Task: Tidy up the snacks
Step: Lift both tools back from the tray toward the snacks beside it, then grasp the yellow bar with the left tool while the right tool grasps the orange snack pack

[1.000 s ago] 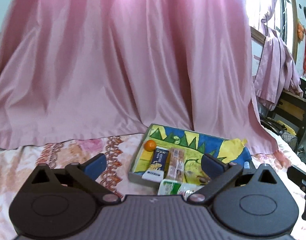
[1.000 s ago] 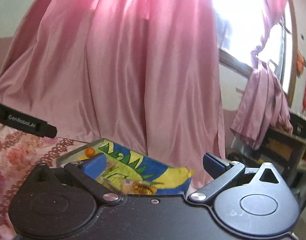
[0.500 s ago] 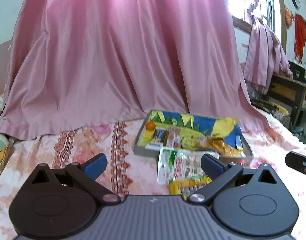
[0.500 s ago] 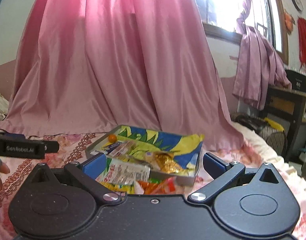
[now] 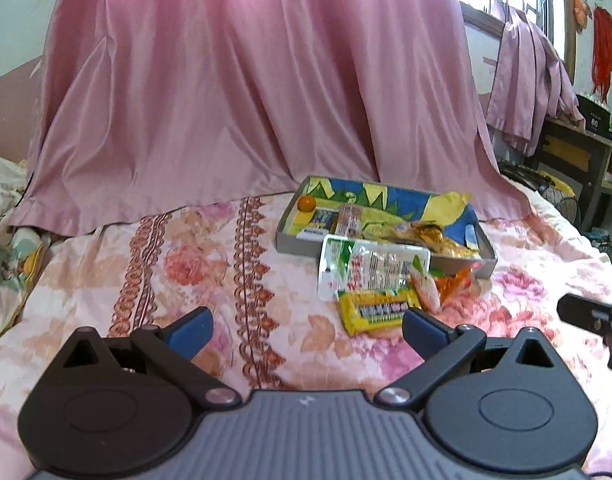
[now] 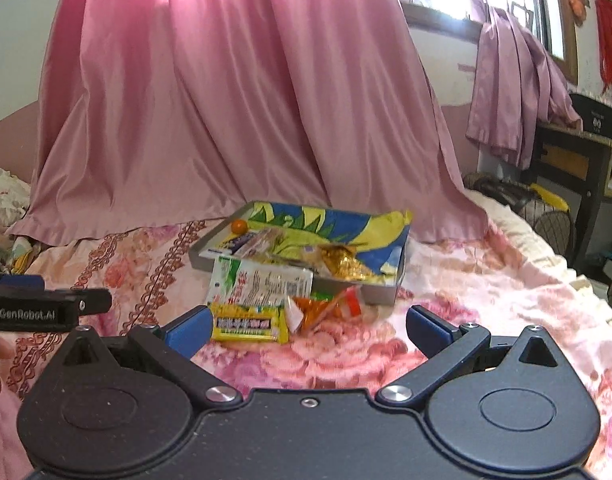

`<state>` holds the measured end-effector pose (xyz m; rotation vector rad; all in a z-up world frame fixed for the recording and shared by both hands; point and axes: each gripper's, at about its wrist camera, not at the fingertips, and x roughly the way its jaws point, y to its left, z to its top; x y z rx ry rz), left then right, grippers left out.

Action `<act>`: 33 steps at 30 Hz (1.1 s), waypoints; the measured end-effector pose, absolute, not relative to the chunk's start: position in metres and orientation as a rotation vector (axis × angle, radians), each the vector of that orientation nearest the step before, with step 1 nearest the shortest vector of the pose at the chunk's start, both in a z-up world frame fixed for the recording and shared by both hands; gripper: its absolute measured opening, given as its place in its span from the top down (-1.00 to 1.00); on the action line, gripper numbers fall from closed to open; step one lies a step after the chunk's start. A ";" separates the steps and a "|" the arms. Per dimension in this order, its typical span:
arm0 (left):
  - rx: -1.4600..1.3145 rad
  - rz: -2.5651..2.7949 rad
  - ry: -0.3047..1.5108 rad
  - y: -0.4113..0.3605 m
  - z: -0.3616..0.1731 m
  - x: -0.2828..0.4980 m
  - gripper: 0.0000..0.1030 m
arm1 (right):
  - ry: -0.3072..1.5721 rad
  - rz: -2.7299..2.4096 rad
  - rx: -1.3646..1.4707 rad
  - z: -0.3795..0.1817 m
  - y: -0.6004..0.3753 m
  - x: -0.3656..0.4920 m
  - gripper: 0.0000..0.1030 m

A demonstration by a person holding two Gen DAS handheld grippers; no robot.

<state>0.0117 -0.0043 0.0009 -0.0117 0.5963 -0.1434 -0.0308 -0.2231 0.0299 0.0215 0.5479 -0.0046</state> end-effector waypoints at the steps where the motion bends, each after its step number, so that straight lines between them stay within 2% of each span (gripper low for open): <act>1: -0.011 -0.137 0.599 -0.004 0.002 0.008 -0.99 | 0.547 -0.010 0.033 0.031 -0.224 -0.033 -0.99; 15: 0.029 -0.158 0.655 -0.015 0.016 0.012 -0.99 | 0.556 -0.048 0.159 0.042 -0.239 -0.051 -0.99; 24: 0.084 -0.259 0.732 -0.021 0.006 0.047 -0.99 | 0.635 -0.044 0.130 0.035 -0.238 -0.036 -0.99; 33: 0.207 -0.365 0.703 -0.039 -0.011 0.099 -0.99 | 0.776 0.007 0.176 0.021 -0.254 0.014 -0.99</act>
